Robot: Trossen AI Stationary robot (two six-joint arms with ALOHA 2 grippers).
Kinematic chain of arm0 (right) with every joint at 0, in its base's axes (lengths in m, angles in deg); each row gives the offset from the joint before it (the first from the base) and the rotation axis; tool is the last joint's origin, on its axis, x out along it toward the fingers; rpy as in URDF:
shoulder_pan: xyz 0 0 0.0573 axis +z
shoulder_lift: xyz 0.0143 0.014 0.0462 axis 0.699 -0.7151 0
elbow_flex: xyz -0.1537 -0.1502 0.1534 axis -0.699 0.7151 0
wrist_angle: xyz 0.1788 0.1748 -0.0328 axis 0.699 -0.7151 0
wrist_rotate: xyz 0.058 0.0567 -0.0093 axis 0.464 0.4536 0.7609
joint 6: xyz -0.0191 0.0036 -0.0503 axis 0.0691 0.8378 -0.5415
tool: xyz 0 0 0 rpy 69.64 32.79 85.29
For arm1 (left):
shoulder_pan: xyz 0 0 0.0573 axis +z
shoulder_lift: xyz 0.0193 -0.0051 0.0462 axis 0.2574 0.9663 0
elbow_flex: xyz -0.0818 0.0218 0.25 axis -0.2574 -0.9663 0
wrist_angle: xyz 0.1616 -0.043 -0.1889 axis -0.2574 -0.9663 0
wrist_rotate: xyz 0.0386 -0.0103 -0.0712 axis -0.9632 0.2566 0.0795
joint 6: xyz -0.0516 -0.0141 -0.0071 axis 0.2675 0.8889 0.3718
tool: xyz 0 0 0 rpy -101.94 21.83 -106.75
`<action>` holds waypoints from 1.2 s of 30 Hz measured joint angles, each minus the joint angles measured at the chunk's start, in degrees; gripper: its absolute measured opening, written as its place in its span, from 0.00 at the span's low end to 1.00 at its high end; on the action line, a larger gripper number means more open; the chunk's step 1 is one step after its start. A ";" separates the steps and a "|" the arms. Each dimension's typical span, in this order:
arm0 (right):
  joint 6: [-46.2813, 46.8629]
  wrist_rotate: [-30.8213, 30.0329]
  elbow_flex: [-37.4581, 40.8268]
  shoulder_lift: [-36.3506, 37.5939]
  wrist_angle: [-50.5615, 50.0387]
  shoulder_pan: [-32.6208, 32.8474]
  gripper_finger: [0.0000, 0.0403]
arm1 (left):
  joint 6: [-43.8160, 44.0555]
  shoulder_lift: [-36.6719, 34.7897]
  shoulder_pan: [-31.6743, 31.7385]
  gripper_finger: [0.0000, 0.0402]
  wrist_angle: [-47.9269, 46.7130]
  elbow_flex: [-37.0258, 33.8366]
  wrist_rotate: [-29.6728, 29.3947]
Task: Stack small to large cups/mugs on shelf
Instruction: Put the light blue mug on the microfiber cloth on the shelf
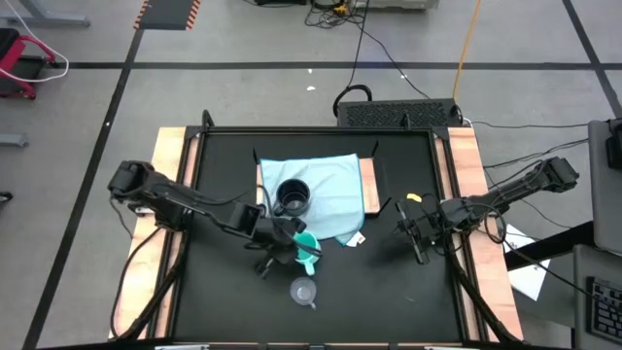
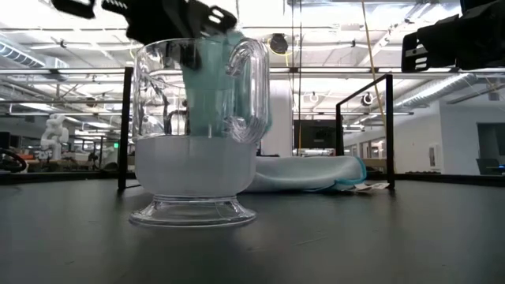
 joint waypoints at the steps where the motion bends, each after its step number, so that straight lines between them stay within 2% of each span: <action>1: 0.00 -0.01 0.00 0.00 0.00 0.00 0.00 | -0.01 -0.81 0.00 0.01 -0.78 0.00 -0.02; 6: -0.01 0.00 0.00 0.02 0.02 0.00 0.00 | -1.21 -2.93 0.51 0.01 -3.39 0.00 0.10; 12: 0.00 0.00 0.00 0.00 -0.60 0.00 0.00 | -4.20 -5.68 1.15 0.01 -2.52 0.00 3.74; 19: 0.24 0.00 0.00 0.02 -0.93 0.00 0.00 | -5.11 -11.84 1.50 0.01 -3.23 -0.58 4.03; 23: 0.22 0.00 0.00 0.01 -1.42 0.00 0.00 | -4.55 -17.32 1.64 0.01 -2.02 -4.04 4.04; 30: 0.04 0.00 0.00 0.02 -1.32 0.00 0.00 | -1.56 -26.69 1.77 0.01 6.89 -13.97 2.90; 36: 0.04 0.00 0.00 0.00 -1.32 0.00 0.00 | 1.14 -30.27 1.57 0.01 14.47 -21.16 2.08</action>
